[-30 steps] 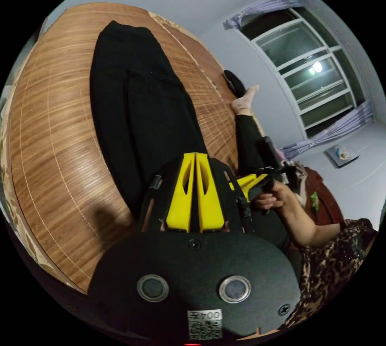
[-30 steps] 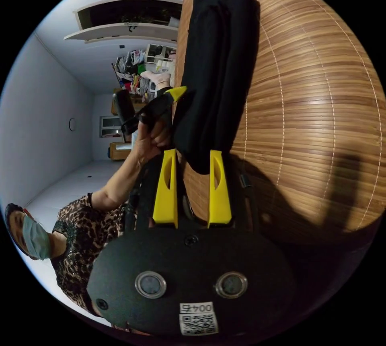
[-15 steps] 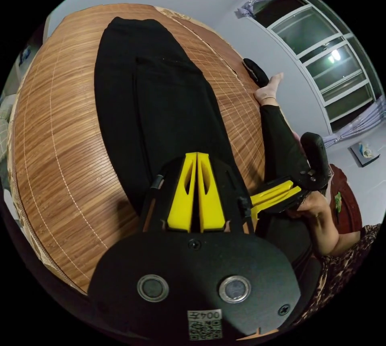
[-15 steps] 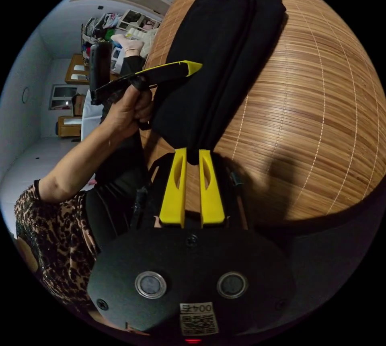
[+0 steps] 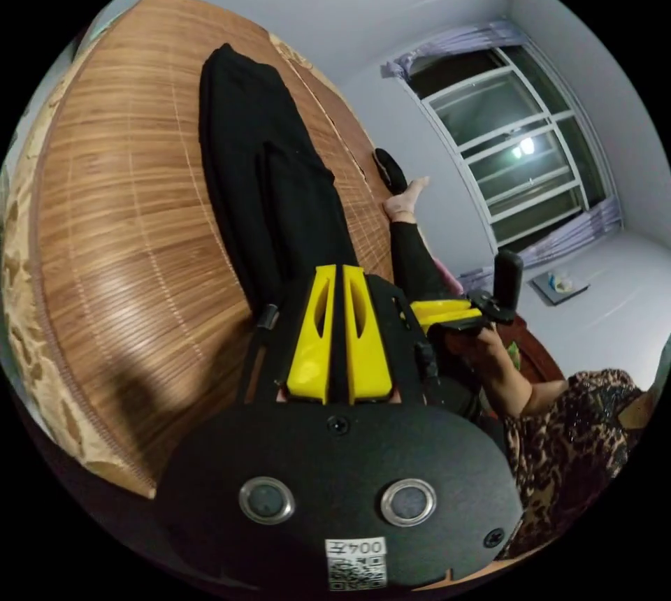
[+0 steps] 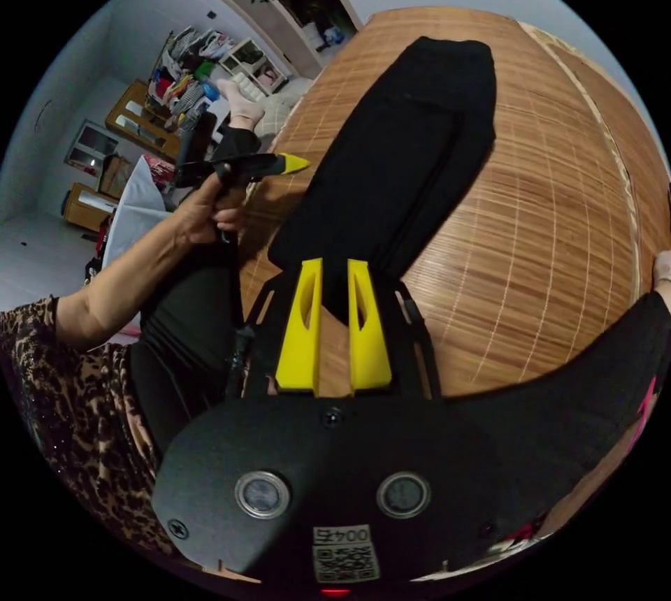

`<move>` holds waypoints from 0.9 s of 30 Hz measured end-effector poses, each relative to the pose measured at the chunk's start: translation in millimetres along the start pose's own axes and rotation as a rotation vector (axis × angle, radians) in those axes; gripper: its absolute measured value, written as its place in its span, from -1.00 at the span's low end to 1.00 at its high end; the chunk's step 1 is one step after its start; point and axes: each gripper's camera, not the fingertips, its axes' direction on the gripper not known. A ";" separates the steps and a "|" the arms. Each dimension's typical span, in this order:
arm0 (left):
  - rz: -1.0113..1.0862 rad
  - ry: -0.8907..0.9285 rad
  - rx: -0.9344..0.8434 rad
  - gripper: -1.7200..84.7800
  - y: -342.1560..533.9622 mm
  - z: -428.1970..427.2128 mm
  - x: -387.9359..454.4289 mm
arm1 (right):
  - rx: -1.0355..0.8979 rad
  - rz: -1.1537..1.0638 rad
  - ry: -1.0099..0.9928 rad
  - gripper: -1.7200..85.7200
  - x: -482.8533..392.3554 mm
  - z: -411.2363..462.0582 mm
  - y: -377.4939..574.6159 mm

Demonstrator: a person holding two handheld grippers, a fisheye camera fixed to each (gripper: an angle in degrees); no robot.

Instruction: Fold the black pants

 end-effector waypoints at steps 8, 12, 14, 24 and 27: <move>0.132 0.047 -0.262 -0.77 24.1 -5.4 -6.3 | -0.081 -0.020 0.074 -0.82 -6.8 58.6 -0.5; 0.240 0.076 -0.308 -0.68 27.4 2.1 2.5 | -0.080 0.011 0.005 -0.82 2.0 63.6 3.8; 0.240 0.096 -0.320 -0.67 28.0 5.0 -1.4 | -0.081 0.015 0.011 -0.82 1.1 66.9 4.7; 0.227 0.055 -0.436 -0.69 30.9 38.9 -10.8 | -0.058 0.027 0.000 -0.84 3.1 77.3 13.3; 0.207 0.055 -0.442 -0.71 33.6 42.4 -14.6 | -0.054 0.026 0.000 -0.84 4.5 79.1 15.0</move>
